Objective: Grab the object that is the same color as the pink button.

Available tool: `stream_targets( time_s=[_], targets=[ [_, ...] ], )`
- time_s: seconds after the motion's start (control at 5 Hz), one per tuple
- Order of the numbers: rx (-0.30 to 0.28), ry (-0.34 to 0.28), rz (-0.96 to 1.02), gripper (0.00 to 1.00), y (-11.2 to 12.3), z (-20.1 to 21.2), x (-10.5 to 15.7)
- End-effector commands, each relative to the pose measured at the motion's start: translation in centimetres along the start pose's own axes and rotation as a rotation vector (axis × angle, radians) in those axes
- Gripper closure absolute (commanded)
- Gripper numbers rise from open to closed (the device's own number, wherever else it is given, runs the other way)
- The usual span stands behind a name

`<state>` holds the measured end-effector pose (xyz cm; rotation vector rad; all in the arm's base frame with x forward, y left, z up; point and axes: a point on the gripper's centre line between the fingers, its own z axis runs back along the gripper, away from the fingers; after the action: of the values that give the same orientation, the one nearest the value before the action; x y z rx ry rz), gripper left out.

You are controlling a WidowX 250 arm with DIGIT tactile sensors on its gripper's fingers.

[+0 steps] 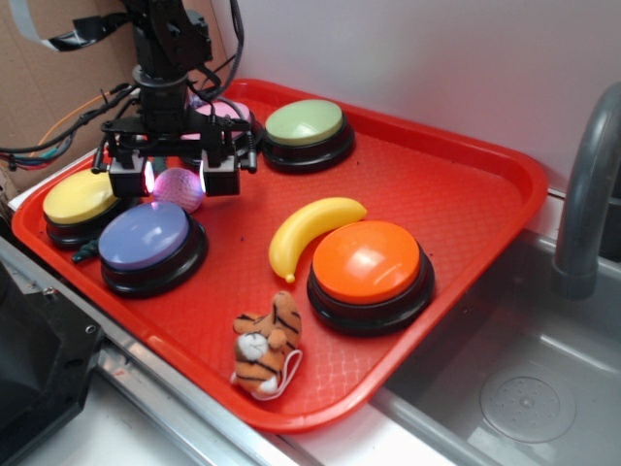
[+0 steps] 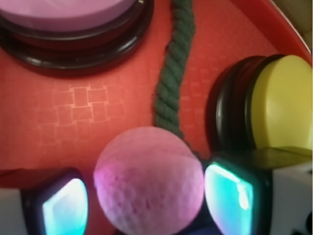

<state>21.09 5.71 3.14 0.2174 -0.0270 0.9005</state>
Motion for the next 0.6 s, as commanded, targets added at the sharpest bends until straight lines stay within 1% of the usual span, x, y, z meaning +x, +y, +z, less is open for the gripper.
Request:
stream_targets(
  time_s=[0.0,0.2,0.4],
  targets=[
    [-0.015,-0.033,0.035,0.86,0.1,0.6,1.5],
    [-0.028,-0.029,0.015,0.97,0.0,1.1,1.7],
    [-0.056,-0.026,-0.021,1.0,-0.2,2.4,1.9]
  ],
)
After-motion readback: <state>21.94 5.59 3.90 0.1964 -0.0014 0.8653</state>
